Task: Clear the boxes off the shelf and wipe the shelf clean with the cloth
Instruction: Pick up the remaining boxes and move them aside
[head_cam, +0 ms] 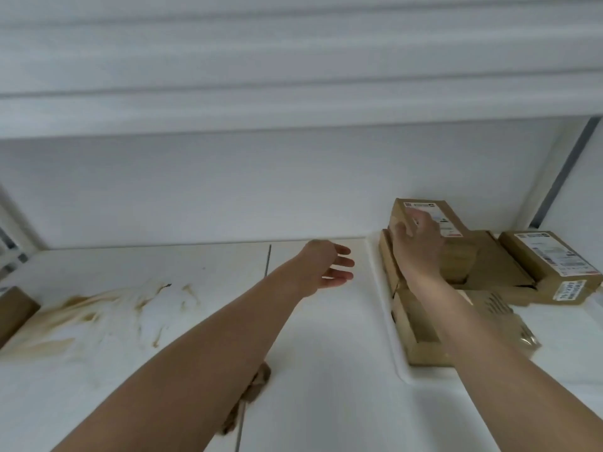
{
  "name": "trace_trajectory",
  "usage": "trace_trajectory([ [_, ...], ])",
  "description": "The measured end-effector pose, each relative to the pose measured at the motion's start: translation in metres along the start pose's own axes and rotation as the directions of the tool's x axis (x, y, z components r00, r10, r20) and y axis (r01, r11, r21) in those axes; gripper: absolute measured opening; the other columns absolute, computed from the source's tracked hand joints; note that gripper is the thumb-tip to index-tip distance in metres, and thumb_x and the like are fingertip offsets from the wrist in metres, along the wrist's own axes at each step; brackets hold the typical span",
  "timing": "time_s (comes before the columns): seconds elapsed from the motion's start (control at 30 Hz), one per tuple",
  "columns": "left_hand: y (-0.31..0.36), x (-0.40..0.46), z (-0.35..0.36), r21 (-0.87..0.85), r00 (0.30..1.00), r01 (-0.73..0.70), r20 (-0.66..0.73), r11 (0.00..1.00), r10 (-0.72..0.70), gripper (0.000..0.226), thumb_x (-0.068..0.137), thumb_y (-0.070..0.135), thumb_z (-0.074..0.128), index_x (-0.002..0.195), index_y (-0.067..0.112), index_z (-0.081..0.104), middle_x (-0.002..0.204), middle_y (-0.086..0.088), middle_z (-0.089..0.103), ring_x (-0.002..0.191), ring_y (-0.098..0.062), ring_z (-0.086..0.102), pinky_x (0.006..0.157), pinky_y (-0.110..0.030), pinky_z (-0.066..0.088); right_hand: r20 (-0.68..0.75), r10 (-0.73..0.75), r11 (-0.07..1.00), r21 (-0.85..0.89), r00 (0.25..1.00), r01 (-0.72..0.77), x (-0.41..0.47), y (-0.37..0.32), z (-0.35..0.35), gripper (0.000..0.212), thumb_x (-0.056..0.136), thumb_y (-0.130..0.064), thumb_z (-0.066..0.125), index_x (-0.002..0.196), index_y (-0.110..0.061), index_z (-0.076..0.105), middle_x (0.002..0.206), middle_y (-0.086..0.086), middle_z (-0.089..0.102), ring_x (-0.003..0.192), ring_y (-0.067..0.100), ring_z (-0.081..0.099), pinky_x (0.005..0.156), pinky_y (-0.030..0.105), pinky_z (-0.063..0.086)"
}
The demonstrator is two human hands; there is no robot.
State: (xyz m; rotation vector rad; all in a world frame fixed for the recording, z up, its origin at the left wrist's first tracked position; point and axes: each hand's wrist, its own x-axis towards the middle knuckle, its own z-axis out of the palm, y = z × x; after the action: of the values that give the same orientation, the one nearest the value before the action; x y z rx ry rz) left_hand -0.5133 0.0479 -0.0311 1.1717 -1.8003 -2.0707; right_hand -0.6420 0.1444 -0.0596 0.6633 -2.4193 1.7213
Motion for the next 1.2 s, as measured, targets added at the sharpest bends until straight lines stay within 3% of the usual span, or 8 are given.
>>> trace_trajectory([
  [0.13,0.001,-0.016,-0.052,0.058,0.988,-0.049,-0.142,0.997,0.056,0.041,0.084,-0.006,0.025,0.069,0.006,0.061,0.07,-0.008,0.064,0.054,-0.016,0.054,0.055,-0.023,0.047,0.094,-0.002,0.999,-0.049,0.996,0.007,-0.029,-0.029,0.034,0.034,0.095,-0.022,0.05,0.128,-0.021,0.055,0.122,0.0,0.053,0.114,0.015,0.049,0.104,0.032,0.037],
  [0.27,0.0,-0.028,-0.104,-0.015,0.967,-0.055,-0.252,0.998,0.05,0.035,0.082,-0.006,0.025,0.057,0.011,0.043,0.053,-0.006,0.044,0.043,-0.015,0.033,0.043,-0.02,0.028,0.193,0.036,0.999,0.028,0.981,-0.043,-0.057,-0.052,0.073,0.033,0.093,-0.017,0.048,0.126,-0.023,0.054,0.122,0.003,0.046,0.119,0.024,0.044,0.095,0.033,0.04],
  [0.47,-0.025,-0.049,-0.203,-0.056,0.976,-0.026,-0.219,0.998,0.013,0.03,0.08,-0.005,0.026,0.059,0.012,0.039,0.057,-0.006,0.04,0.048,-0.015,0.029,0.045,-0.022,0.026,0.282,0.066,0.996,0.042,0.957,-0.081,-0.108,-0.088,0.152,0.027,0.09,-0.013,0.047,0.111,-0.028,0.057,0.127,0.004,0.048,0.125,0.023,0.043,0.096,0.036,0.042],
  [0.73,-0.058,-0.067,-0.376,-0.203,0.918,-0.042,-0.393,0.978,-0.042,0.029,0.083,0.002,0.028,0.061,0.01,0.046,0.058,-0.008,0.049,0.046,-0.018,0.034,0.048,-0.021,0.029,0.5,0.001,0.997,0.072,0.866,-0.042,-0.194,-0.166,0.289,0.027,0.09,-0.014,0.049,0.108,-0.03,0.06,0.126,0.002,0.048,0.122,0.021,0.045,0.088,0.027,0.038],
  [0.83,-0.068,-0.079,-0.436,-0.241,0.875,-0.035,-0.476,0.97,-0.087,0.029,0.086,0.004,0.031,0.061,0.008,0.046,0.061,-0.009,0.052,0.048,-0.019,0.036,0.05,-0.023,0.032,0.555,-0.019,0.996,0.085,0.832,-0.034,-0.229,-0.192,0.333,0.026,0.089,-0.012,0.05,0.106,-0.029,0.061,0.125,0.003,0.049,0.116,0.02,0.05,0.077,0.022,0.04],
  [0.97,-0.086,-0.093,-0.51,-0.254,0.775,-0.094,-0.626,0.963,-0.09,0.023,0.088,0.009,0.037,0.07,0.007,0.052,0.07,-0.005,0.055,0.054,-0.017,0.043,0.051,-0.024,0.035,0.669,-0.027,0.997,0.075,0.742,-0.032,-0.272,-0.219,0.38,0.029,0.089,-0.011,0.051,0.113,-0.024,0.062,0.123,0.002,0.05,0.109,0.016,0.053,0.081,0.024,0.039],
  [1.1,-0.104,-0.11,-0.571,-0.311,0.69,-0.156,-0.713,0.937,-0.122,0.019,0.083,0.017,0.048,0.097,0.007,0.057,0.085,-0.006,0.053,0.062,-0.017,0.042,0.058,-0.025,0.034,0.791,-0.037,0.999,0.05,0.611,-0.004,-0.3,-0.242,0.418,0.029,0.091,-0.011,0.051,0.117,-0.017,0.063,0.112,0.0,0.055,0.103,0.013,0.054,0.081,0.024,0.043],
  [1.2,-0.114,-0.12,-0.599,-0.35,0.649,-0.118,-0.735,0.929,-0.194,0.011,0.083,0.018,0.048,0.09,0.011,0.051,0.082,-0.006,0.049,0.065,-0.02,0.045,0.055,-0.026,0.03,0.852,-0.002,0.998,0.035,0.523,-0.052,-0.314,-0.255,0.444,0.028,0.091,-0.011,0.051,0.116,-0.016,0.062,0.096,-0.004,0.058,0.085,0.013,0.058,0.074,0.025,0.049],
])
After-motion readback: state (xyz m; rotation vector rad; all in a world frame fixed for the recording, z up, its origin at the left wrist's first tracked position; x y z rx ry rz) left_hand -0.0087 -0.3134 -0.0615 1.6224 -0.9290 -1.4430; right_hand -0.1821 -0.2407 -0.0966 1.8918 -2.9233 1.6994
